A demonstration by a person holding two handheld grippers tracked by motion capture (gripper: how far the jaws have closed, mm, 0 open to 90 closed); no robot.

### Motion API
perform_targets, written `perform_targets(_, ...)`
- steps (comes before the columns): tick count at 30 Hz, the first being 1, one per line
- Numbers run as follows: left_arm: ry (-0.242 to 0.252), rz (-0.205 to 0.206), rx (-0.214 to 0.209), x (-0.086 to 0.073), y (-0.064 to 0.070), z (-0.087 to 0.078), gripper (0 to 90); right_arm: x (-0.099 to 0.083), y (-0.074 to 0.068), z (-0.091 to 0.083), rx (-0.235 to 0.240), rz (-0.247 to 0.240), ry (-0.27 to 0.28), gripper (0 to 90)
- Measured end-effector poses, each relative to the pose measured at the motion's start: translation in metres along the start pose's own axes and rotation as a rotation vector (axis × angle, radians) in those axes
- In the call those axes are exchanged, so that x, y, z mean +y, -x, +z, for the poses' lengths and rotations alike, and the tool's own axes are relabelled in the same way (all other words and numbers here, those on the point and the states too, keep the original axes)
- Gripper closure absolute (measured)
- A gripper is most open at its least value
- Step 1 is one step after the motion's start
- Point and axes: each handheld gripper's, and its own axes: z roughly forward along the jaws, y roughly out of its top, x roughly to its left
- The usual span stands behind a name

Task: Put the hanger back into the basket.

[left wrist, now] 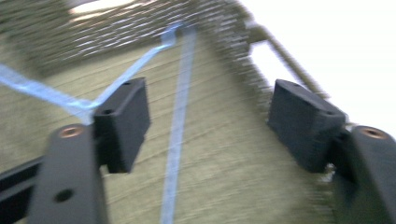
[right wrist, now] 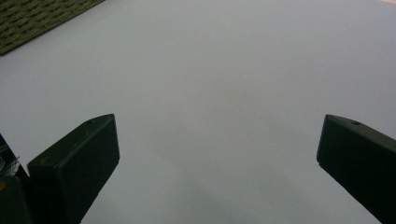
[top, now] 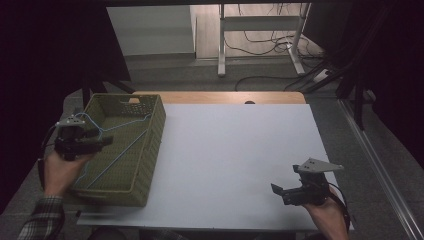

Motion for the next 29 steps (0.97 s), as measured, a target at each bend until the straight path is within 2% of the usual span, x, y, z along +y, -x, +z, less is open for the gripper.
perform_targets(1, 0.016, 0.01, -0.025, -0.001, 0.009, -0.001, 21.3, -0.002, 0.0, -0.003, -0.001, 0.001, 0.006, 0.0)
perform_targets(2, 0.044, 0.023, -0.057, -0.004, 0.025, -0.003, 18.1, -0.002, 0.0, -0.003, -0.001, 0.001, 0.006, 0.0)
perform_targets(4, 0.069, 0.007, -0.103, -0.009, 0.04, -0.003, 14.6, -0.004, 0.0, -0.005, 0.001, 0.006, 0.009, 0.0)
perform_targets(6, 0.069, 0.004, -0.173, -0.016, 0.052, -0.001, 8.5, -0.005, -0.001, -0.007, 0.001, 0.005, 0.009, 0.0)
perform_targets(7, 0.069, 0.004, -0.173, -0.016, 0.052, -0.001, 8.1, -0.005, -0.001, -0.007, 0.001, 0.005, 0.009, 0.0)
perform_targets(8, 0.073, 0.017, -0.184, -0.023, 0.066, 0.0, 8.0, -0.007, -0.001, -0.008, 0.004, 0.007, 0.009, 0.0)
perform_targets(10, 0.069, 0.04, -0.184, -0.029, 0.079, 0.002, 6.5, -0.009, -0.002, -0.008, 0.005, 0.008, 0.008, 0.0)
perform_targets(11, 0.069, 0.04, -0.184, -0.029, 0.079, 0.002, 6.4, -0.009, -0.002, -0.008, 0.005, 0.008, 0.008, 0.0)
perform_targets(12, 0.077, 0.077, -0.169, -0.035, 0.09, 0.003, 5.3, -0.011, -0.003, -0.009, 0.007, 0.004, 0.006, 0.0)
perform_targets(13, 0.076, 0.095, -0.148, -0.038, 0.095, 0.004, 4.3, -0.011, -0.003, -0.009, 0.007, 0.001, 0.006, 0.0)
perform_targets(16, 0.05, 0.126, -0.136, -0.048, 0.105, 0.011, 3.8, -0.014, -0.005, -0.008, 0.01, -0.003, 0.004, 0.0)
perform_targets(19, 0.014, 0.149, -0.112, -0.056, 0.109, 0.018, 3.3, -0.018, -0.006, -0.005, 0.01, -0.01, -0.015, 0.0)
perform_targets(21, -0.002, 0.151, -0.114, -0.059, 0.109, 0.021, 3.3, -0.019, -0.007, -0.001, -0.002, -0.028, -0.034, 0.0)
perform_targets(24, 0.002, 0.143, -0.123, -0.061, 0.108, 0.023, 3.0, -0.021, -0.007, 0.002, -0.016, -0.045, -0.053, 0.0)
perform_targets(29, 0.009, 0.144, -0.127, -0.06, 0.108, 0.023, 0.9, -0.021, -0.006, 0.001, -0.019, -0.05, -0.042, 0.0)
